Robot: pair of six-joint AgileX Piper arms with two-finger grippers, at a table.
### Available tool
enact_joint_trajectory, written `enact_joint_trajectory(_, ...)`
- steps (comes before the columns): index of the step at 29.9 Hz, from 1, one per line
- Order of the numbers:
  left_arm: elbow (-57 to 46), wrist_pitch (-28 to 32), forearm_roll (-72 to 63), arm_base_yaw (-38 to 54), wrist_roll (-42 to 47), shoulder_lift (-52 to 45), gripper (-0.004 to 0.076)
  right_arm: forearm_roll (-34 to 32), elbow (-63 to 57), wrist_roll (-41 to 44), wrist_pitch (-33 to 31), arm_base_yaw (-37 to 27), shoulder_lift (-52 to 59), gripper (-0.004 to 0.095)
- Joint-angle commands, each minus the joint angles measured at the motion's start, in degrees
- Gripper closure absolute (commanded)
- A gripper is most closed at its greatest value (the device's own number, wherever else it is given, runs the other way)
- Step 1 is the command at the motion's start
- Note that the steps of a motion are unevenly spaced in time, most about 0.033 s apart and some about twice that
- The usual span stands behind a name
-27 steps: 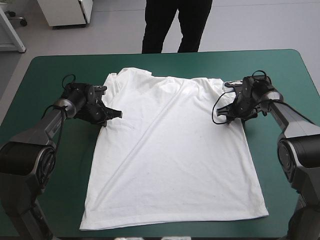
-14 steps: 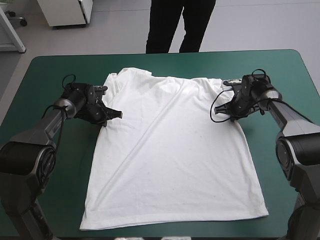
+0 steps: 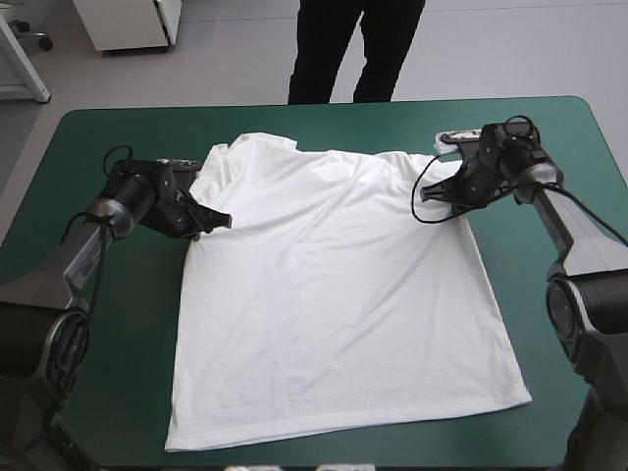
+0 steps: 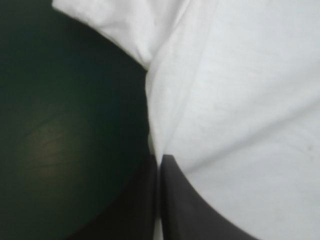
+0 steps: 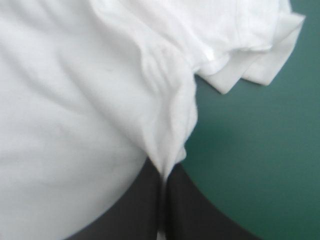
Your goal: Fold the cloth
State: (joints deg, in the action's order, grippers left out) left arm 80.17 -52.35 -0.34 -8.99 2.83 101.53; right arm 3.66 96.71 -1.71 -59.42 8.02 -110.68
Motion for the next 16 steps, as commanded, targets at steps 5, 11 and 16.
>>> enact_joint_trajectory(5, 1.48, 1.62, -0.17, -0.09, -1.85, -14.18, 0.0733, -0.25, 2.93, -0.52, -0.43, -0.04, 13.29, 0.0925)
enact_joint_trajectory(11, 4.51, 0.09, -3.35, -0.09, -6.07, -23.21, 0.0733, -0.25, 2.93, -0.52, -0.31, -0.04, 21.65, 0.0925)
enact_joint_trajectory(16, 14.49, -3.15, -8.51, -0.09, -7.47, -26.83, 0.0733, -0.25, 2.93, 0.38, 0.64, -0.04, 29.09, 0.0925)
